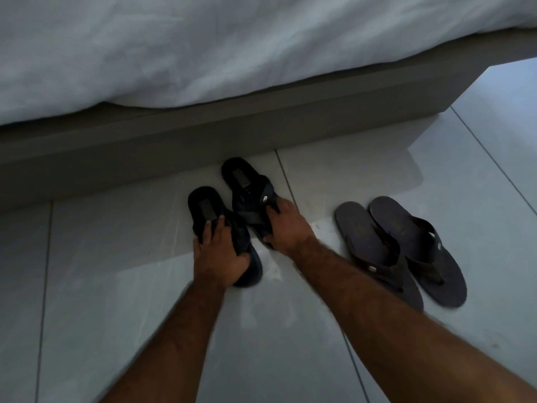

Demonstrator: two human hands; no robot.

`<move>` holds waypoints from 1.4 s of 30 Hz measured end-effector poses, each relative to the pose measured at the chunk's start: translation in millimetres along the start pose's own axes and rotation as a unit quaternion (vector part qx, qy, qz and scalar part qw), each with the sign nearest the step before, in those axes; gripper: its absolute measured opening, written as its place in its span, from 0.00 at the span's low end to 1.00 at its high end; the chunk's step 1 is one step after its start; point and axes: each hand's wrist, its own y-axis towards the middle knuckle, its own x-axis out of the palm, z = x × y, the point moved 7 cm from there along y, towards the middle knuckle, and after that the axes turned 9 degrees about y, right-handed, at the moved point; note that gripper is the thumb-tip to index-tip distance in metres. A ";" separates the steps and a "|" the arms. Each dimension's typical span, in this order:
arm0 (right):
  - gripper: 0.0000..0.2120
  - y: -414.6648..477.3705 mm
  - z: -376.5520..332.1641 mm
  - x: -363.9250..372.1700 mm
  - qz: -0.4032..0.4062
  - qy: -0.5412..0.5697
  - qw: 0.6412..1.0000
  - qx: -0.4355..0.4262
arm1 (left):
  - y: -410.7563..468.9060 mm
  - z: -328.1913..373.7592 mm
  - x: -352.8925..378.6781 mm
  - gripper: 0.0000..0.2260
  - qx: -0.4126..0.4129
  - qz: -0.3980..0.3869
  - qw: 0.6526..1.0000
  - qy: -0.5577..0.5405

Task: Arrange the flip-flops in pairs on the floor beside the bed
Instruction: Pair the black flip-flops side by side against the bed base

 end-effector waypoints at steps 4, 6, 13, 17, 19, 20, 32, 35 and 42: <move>0.40 3.4 -1.0 3.4 0.026 0.033 0.999 -0.011 | 3.8 -8.2 10.1 0.40 0.018 0.000 0.999 -0.034; 0.45 7.0 -5.6 2.3 0.034 0.007 0.999 0.000 | 14.4 -15.1 6.4 0.41 0.038 -0.012 0.998 -0.041; 0.58 19.6 -32.4 21.8 0.011 -0.009 1.000 0.017 | 57.7 -53.4 -18.0 0.47 0.075 -0.083 0.990 0.085; 0.58 26.0 -38.7 26.8 0.001 -0.041 0.999 0.025 | 73.3 -56.1 -27.1 0.49 0.071 -0.118 0.985 0.105; 0.58 30.1 -42.7 26.7 -0.022 -0.062 0.997 0.030 | 75.4 -54.3 -26.9 0.50 0.061 -0.123 0.986 0.096; 0.58 32.1 -45.1 26.4 -0.031 -0.072 0.996 0.035 | 76.2 -54.2 -26.6 0.50 0.057 -0.123 0.986 0.093; 0.58 26.1 -40.7 32.4 -0.062 -0.069 0.996 0.019 | 45.3 -41.7 -8.4 0.45 0.046 -0.107 0.991 0.066; 0.58 17.6 -35.7 36.2 -0.064 -0.071 0.995 0.019 | 37.9 -38.5 -1.5 0.46 0.042 -0.098 0.993 0.056; 0.58 1.8 -27.6 39.5 -0.063 -0.049 0.996 0.027 | 38.4 -33.1 4.8 0.45 -0.004 -0.069 0.997 0.026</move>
